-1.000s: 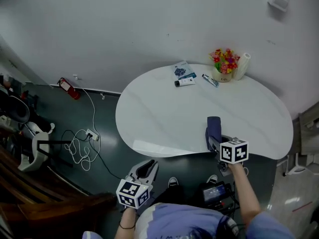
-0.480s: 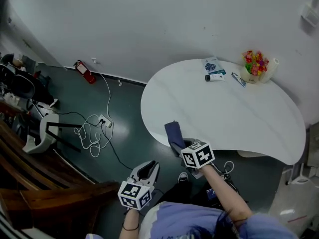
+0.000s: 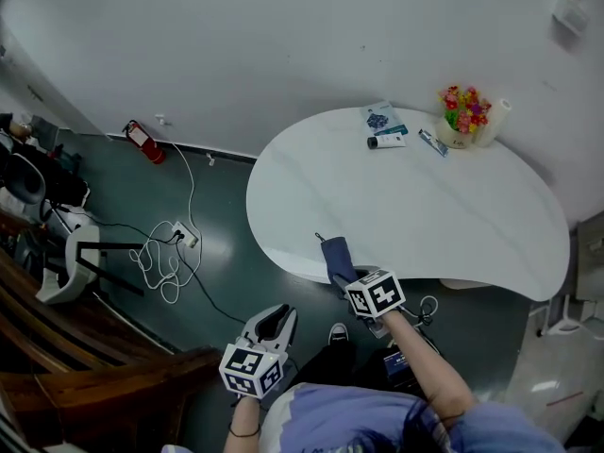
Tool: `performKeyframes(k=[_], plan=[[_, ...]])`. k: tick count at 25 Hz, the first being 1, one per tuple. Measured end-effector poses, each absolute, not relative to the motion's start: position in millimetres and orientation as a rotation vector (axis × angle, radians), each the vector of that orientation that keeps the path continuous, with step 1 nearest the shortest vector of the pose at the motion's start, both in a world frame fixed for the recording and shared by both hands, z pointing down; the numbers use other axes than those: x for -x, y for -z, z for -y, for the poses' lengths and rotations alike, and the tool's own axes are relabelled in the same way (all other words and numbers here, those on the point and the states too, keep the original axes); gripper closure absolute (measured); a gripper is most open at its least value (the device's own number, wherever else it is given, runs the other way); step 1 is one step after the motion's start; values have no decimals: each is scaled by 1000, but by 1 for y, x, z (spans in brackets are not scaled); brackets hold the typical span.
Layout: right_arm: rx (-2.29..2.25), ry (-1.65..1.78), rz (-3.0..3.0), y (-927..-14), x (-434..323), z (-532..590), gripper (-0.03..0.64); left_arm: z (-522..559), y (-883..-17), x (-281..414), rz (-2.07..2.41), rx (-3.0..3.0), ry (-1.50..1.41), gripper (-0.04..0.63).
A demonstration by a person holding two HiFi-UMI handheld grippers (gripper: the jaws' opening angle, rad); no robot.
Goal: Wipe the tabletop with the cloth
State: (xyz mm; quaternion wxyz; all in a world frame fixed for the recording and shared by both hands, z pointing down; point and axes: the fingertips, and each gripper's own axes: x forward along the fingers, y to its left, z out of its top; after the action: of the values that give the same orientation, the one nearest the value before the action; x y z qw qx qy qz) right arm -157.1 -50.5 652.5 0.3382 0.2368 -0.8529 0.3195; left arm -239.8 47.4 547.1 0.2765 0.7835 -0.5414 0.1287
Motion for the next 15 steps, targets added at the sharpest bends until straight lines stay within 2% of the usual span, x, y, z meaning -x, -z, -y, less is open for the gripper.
performKeyframes(k=[6,15], plan=[[-793,-897,2172,-654,61,72,546,-20,-539,177,1357,-2196,-360,534],[-1111,-982,2068,-648,-121,86,546,-1,-525,40,1123,-2364,-409,534]])
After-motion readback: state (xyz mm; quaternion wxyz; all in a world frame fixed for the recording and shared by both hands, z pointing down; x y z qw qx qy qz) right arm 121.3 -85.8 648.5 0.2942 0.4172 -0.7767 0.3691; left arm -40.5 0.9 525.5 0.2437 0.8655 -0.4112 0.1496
